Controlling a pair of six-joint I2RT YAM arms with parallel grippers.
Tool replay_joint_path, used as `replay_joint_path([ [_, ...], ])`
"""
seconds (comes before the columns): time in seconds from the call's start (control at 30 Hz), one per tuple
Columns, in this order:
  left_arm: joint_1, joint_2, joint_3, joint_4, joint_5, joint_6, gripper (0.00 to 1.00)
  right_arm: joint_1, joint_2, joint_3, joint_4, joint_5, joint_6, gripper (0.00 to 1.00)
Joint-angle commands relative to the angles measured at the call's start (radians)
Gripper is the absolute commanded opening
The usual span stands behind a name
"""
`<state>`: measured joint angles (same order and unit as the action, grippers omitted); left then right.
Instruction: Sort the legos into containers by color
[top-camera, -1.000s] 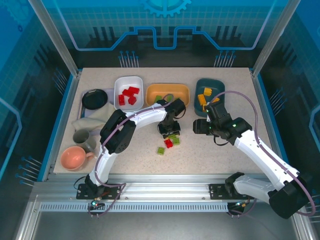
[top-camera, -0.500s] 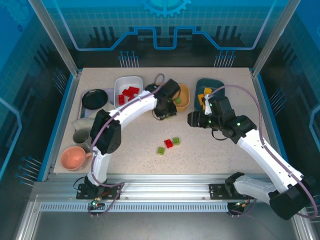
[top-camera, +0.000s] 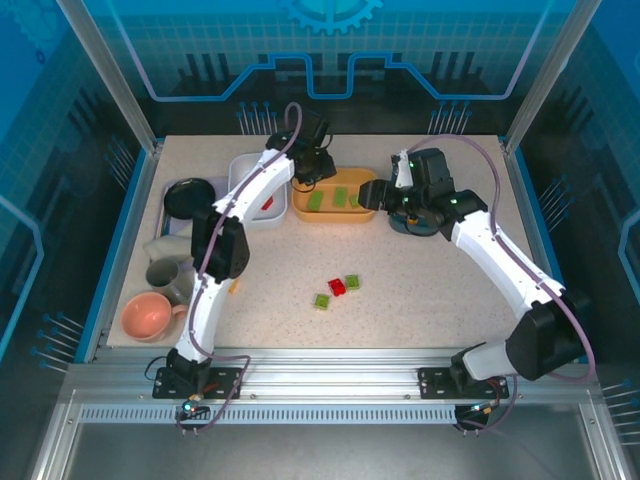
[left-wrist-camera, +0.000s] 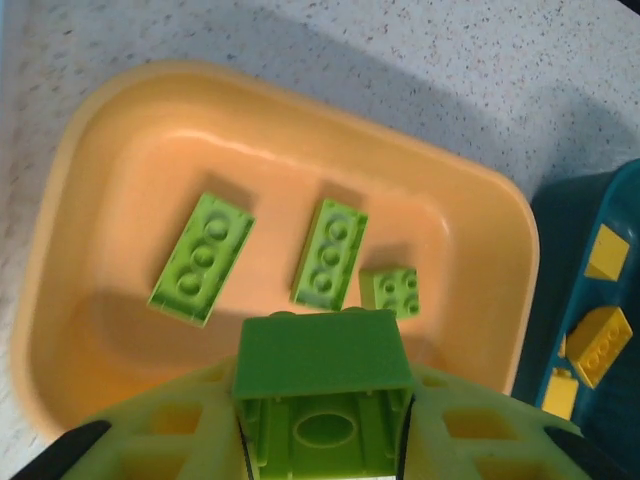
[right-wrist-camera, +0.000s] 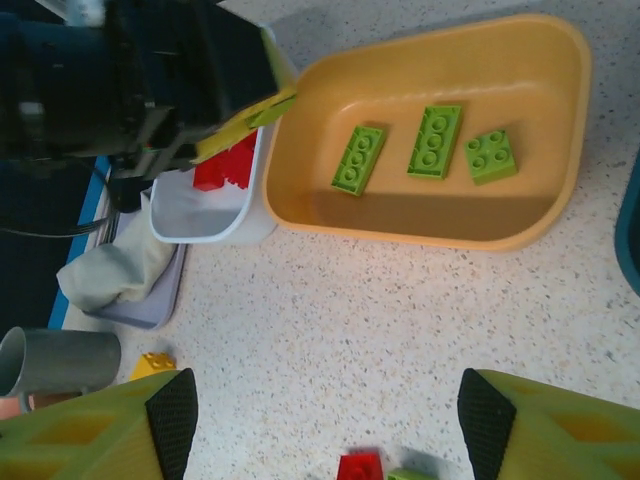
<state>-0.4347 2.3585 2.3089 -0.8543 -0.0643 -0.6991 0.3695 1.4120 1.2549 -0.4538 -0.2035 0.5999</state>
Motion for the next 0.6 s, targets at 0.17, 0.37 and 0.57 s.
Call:
replay_joint_path([
  [0.17,0.011,0.174,0.138,0.051,0.018,0.018,0.33,-0.045,0.016,0.025,0.017,-0.06,0.016,0.72],
  [0.37,0.024,0.241,0.205,0.046,0.017,-0.001,0.35,-0.061,-0.006,-0.011,0.002,-0.066,0.011,0.72],
  [0.57,0.027,0.227,0.206,0.022,0.05,-0.011,0.57,-0.066,-0.021,-0.037,-0.012,-0.068,0.001,0.72],
])
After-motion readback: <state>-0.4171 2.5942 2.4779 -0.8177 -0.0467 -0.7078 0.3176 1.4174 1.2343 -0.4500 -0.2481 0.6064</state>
